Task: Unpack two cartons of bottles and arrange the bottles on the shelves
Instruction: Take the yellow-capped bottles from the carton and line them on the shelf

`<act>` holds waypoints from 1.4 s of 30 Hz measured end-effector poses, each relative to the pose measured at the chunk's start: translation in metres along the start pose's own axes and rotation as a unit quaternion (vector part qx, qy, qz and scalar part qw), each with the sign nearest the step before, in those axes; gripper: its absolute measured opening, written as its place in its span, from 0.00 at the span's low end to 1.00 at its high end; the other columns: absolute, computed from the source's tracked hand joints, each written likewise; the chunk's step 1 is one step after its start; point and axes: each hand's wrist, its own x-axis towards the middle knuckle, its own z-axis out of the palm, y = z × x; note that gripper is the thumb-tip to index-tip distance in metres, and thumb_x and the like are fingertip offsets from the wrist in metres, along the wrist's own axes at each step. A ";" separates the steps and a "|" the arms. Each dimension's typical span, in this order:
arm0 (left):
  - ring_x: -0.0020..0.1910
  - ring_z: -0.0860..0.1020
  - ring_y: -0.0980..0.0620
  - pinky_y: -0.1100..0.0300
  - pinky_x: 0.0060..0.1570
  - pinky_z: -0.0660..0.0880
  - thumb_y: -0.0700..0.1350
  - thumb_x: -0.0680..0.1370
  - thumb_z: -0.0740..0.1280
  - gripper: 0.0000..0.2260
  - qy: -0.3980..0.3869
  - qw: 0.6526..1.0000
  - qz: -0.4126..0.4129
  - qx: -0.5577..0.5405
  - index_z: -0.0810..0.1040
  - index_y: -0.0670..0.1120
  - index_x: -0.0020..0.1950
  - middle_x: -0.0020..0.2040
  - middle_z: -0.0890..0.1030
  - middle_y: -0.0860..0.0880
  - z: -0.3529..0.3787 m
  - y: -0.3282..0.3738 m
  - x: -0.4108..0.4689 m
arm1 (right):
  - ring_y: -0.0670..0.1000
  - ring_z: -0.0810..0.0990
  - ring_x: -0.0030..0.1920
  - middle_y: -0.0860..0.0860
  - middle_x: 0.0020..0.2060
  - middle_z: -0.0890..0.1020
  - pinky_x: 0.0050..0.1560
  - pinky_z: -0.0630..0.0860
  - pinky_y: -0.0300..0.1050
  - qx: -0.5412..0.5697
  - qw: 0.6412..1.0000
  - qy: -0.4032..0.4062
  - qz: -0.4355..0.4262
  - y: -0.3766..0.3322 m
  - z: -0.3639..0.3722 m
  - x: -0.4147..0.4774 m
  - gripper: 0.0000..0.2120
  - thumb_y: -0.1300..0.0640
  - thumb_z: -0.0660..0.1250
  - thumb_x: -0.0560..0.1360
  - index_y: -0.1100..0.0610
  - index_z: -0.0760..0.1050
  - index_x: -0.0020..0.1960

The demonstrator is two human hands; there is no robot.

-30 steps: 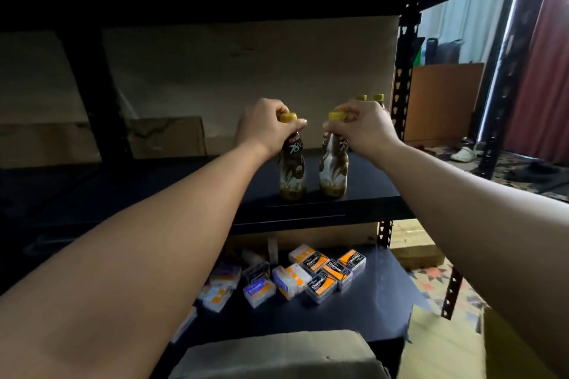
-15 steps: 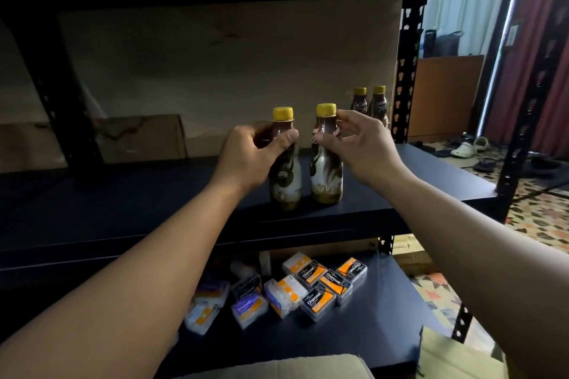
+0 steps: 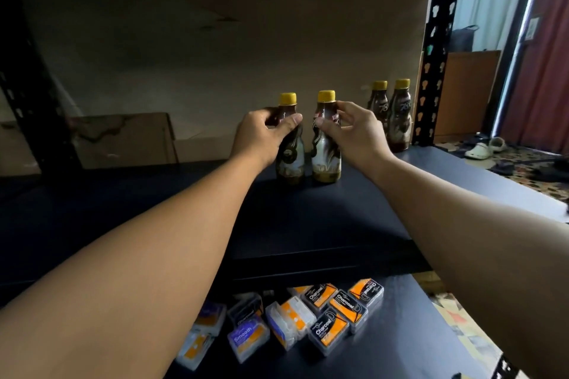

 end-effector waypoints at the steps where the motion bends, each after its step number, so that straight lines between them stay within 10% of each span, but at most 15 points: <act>1: 0.50 0.82 0.55 0.56 0.51 0.79 0.61 0.76 0.71 0.17 0.000 1.000 -0.007 0.002 0.83 0.50 0.55 0.49 0.84 0.54 0.002 -0.004 0.006 | 0.45 0.82 0.58 0.46 0.59 0.83 0.61 0.80 0.47 -0.007 1.000 -0.005 0.004 0.002 0.002 0.006 0.23 0.45 0.76 0.74 0.48 0.78 0.68; 19: 0.51 0.81 0.52 0.49 0.55 0.80 0.63 0.76 0.69 0.21 0.016 1.000 -0.005 0.021 0.81 0.49 0.60 0.53 0.83 0.50 0.041 -0.060 0.093 | 0.43 0.85 0.52 0.41 0.50 0.86 0.59 0.82 0.52 0.018 0.999 -0.002 -0.026 0.063 0.052 0.100 0.12 0.40 0.76 0.69 0.37 0.80 0.51; 27: 0.55 0.80 0.52 0.54 0.54 0.79 0.61 0.77 0.69 0.19 0.038 0.999 0.008 0.002 0.80 0.50 0.61 0.54 0.82 0.53 0.046 -0.062 0.096 | 0.41 0.83 0.54 0.37 0.50 0.84 0.61 0.81 0.49 0.042 0.998 -0.023 -0.028 0.066 0.053 0.102 0.13 0.45 0.76 0.74 0.39 0.77 0.55; 31: 0.71 0.70 0.51 0.59 0.66 0.70 0.57 0.79 0.68 0.31 0.036 0.999 0.010 -0.002 0.62 0.53 0.80 0.74 0.71 0.50 0.042 -0.055 0.097 | 0.41 0.77 0.67 0.41 0.67 0.78 0.71 0.71 0.43 0.058 0.998 -0.007 -0.029 0.060 0.054 0.107 0.28 0.48 0.70 0.80 0.42 0.65 0.78; 36: 0.75 0.66 0.50 0.52 0.72 0.68 0.48 0.81 0.67 0.29 -0.018 0.999 0.031 -0.018 0.60 0.57 0.80 0.78 0.65 0.53 0.039 -0.050 0.101 | 0.42 0.77 0.68 0.40 0.67 0.79 0.72 0.73 0.53 0.033 0.998 -0.044 -0.035 0.066 0.057 0.114 0.27 0.48 0.64 0.75 0.29 0.65 0.70; 42: 0.70 0.72 0.49 0.49 0.67 0.74 0.50 0.79 0.71 0.28 -0.006 0.999 0.037 0.004 0.66 0.58 0.77 0.74 0.72 0.50 0.029 -0.056 0.105 | 0.41 0.81 0.62 0.42 0.61 0.82 0.63 0.77 0.41 0.014 0.998 -0.026 -0.061 0.061 0.047 0.117 0.24 0.58 0.69 0.78 0.44 0.72 0.72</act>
